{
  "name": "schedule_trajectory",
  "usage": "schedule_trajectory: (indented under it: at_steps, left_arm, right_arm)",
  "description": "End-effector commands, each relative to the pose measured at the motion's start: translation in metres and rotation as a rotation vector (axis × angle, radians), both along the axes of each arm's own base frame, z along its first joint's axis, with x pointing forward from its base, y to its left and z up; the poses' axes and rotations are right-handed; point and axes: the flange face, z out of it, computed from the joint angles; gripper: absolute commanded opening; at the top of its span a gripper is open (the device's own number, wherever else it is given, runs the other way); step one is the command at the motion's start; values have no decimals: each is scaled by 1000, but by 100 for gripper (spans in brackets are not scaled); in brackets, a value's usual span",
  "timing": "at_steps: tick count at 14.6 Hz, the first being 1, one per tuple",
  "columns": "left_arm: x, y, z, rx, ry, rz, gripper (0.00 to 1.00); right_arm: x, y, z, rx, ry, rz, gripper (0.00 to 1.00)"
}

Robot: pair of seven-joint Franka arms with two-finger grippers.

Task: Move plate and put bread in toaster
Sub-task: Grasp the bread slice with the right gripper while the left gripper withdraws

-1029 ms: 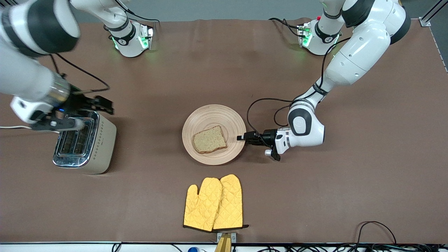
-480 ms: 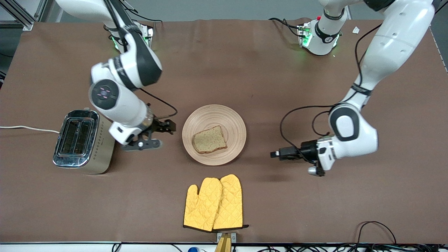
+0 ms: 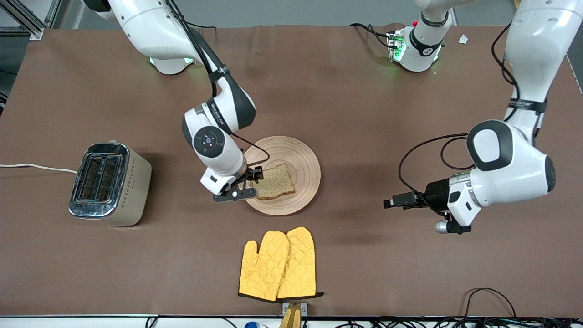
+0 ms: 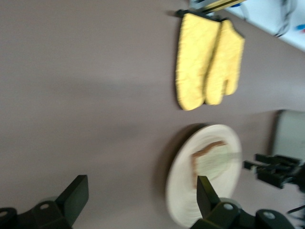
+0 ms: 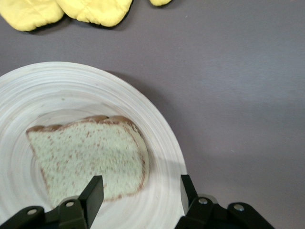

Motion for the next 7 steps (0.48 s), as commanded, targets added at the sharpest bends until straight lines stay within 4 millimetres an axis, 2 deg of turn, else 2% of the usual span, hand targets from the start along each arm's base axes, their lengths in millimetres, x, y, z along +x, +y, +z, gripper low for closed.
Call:
schedule_trajectory:
  at_steps: [1,4,7]
  left_arm:
    - [-12,13,28,243,-14,-92,100]
    - [-24,21,59,414,-8,-115,100]
    - [-45,25,105,492,0,-124,100]
  right_arm:
    - [-1,10,-14,11,-14,-36,68]
    - [-4,15,-33,6,-18,-29,65]
    - [-6,18,-45,3,-18,-35,62]
